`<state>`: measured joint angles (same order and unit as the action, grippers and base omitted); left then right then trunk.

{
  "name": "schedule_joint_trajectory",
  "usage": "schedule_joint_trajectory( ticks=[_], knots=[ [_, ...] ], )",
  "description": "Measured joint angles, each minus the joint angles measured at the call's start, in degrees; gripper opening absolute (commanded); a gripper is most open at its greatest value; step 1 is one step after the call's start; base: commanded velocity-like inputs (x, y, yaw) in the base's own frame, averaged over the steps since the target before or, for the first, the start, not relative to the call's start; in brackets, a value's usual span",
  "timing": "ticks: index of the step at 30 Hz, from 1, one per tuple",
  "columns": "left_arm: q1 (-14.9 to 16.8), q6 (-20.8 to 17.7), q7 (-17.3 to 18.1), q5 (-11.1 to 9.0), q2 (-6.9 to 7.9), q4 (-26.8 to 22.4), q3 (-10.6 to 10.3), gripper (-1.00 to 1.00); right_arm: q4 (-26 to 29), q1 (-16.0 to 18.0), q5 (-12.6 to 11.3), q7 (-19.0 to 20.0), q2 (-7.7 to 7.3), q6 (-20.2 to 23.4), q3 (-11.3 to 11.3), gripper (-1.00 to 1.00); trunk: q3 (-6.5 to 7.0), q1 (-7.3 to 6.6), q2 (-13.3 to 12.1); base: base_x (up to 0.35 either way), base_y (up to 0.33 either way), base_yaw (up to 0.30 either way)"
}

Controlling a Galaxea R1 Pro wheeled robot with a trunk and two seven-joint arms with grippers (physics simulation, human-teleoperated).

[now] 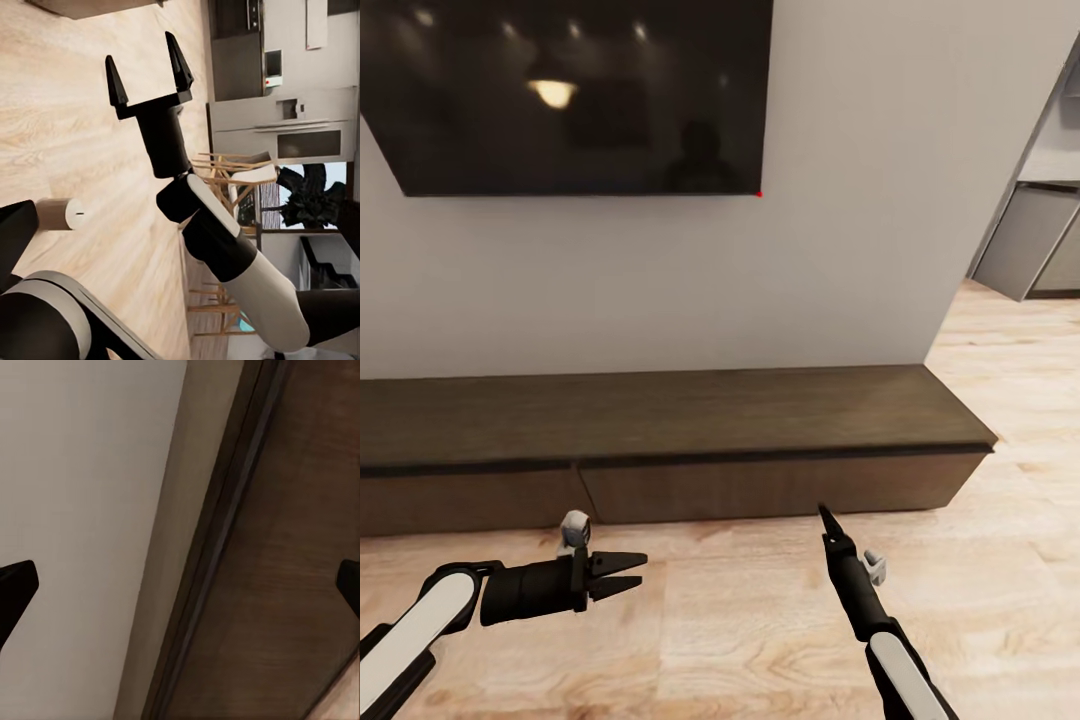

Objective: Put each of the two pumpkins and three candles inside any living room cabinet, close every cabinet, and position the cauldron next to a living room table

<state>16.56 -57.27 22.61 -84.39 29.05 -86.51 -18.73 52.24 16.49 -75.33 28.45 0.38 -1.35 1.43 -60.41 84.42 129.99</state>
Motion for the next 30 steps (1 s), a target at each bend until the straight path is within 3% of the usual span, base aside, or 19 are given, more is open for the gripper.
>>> schedule_joint_trajectory(
  ticks=[9, 30],
  knots=[
    [0.0, 0.0, 0.1, 0.0, 0.0, -0.1, -0.3, 1.0, -0.2, 0.0, -0.1, 3.1, 0.02, 0.0, 0.0, 1.0, 0.0, 0.0, 0.0, 0.204, 0.0, 0.0],
    [-0.1, 0.0, 1.6, 0.0, 0.0, -0.1, -0.4, 1.0, -2.5, 0.0, -0.1, 5.4, 0.52, 0.2, 0.1, 1.0, 0.0, 0.01, 0.0, 0.157, 0.017, 0.0]
  ],
)
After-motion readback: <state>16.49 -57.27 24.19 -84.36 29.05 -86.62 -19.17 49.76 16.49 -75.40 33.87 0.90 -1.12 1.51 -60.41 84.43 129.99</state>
